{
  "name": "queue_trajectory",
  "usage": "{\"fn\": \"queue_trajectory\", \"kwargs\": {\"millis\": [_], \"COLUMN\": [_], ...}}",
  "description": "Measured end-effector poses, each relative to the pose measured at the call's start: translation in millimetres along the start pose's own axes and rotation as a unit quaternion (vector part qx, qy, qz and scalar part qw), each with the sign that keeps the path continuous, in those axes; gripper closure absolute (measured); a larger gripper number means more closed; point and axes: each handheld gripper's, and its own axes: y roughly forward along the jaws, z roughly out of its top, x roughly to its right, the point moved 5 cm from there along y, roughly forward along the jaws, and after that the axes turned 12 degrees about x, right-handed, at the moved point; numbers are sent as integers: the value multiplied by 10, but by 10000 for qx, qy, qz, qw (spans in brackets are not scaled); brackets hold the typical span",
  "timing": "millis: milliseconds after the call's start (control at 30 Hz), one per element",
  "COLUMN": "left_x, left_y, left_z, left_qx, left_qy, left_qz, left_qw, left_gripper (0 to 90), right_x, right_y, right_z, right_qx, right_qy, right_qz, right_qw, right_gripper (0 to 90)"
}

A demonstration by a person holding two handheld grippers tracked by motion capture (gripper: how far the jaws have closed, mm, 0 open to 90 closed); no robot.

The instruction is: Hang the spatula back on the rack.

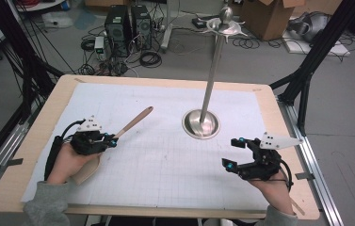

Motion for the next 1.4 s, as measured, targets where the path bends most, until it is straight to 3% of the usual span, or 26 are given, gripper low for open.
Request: {"fn": "queue_trajectory", "kwargs": {"millis": [133, 300, 400, 800, 933, 1067, 1400], "left_x": [-19, 10, 53, 178, 202, 236, 294], "left_y": [-3, -34, -57, -68, -97, -141, -163], "left_z": [15, 101, 189, 459, 545, 645, 847], "left_qx": [-22, 268, 469, 727, 756, 961, 1019], "left_qy": [-162, -226, -134, 27, -54, -141, 44], "left_qz": [68, -103, -188, -253, -415, -594, -558], "left_qw": [9998, 9993, 9986, 9970, 9963, 9935, 9932], "left_gripper": [779, 779, 779, 779, 779, 779, 779], "right_x": [1, 4, 8, 18, 10, 11, 24], "right_y": [-15, -16, -27, -56, -45, -47, -48], "right_z": [-15, -34, -44, -46, -40, -33, -29], "right_qx": [-20, -21, -21, -8, -18, -4, 29], "right_qy": [10, 4, 3, 21, 21, 16, 13], "right_qz": [-29, -49, -55, -99, -80, -84, -116], "right_qw": [10000, 10000, 10000, 9999, 10000, 10000, 9999], "right_gripper": [165, 166, 166, 166, 166, 165, 165]}}
